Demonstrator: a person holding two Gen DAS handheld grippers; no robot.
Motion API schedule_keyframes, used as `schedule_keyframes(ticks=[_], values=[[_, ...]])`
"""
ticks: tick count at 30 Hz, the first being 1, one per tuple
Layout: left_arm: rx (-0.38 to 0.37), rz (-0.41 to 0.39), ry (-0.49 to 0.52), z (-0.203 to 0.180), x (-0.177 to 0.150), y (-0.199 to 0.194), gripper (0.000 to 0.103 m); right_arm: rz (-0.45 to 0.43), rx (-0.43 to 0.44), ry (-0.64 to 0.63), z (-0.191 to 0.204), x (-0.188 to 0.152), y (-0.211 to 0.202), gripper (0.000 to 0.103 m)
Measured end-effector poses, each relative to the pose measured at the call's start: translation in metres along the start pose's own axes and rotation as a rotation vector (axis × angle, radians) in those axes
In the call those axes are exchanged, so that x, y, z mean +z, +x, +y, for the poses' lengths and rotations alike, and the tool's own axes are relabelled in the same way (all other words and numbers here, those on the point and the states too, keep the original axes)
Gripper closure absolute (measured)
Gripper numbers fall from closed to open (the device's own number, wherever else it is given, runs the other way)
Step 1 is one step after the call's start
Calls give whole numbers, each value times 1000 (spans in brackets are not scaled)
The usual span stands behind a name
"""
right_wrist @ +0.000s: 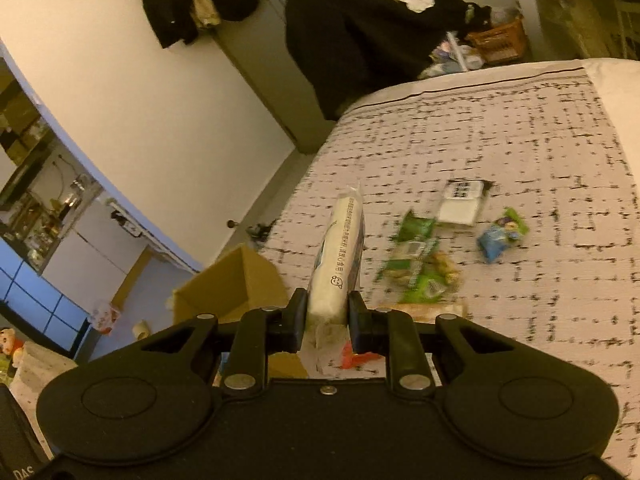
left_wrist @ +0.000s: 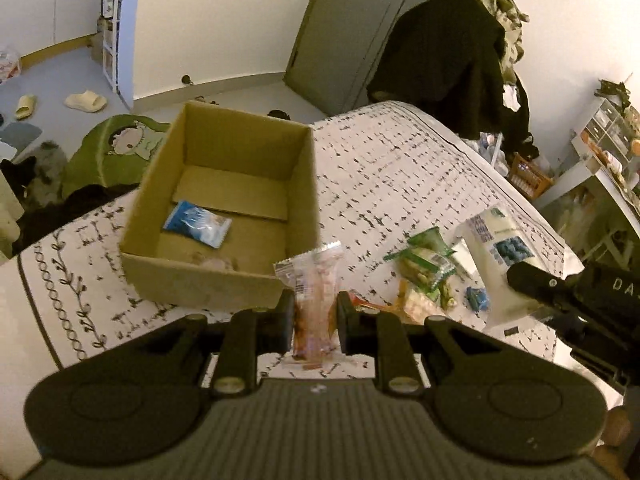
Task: Organize snacks
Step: 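Carry both snacks over the cardboard box and open both grippers to drop them in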
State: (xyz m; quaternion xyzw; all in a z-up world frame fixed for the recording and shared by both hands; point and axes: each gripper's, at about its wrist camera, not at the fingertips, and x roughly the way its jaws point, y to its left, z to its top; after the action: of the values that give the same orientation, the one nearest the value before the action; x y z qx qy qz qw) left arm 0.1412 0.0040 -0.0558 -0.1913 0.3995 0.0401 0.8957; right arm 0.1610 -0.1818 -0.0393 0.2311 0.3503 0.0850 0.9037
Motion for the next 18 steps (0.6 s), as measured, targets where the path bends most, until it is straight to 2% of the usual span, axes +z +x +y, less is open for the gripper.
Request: schedule_keyframes(ticks=[18], values=[[38,-65,-48,50,19,-22,83,19,107,-58,63,-18,10,82]])
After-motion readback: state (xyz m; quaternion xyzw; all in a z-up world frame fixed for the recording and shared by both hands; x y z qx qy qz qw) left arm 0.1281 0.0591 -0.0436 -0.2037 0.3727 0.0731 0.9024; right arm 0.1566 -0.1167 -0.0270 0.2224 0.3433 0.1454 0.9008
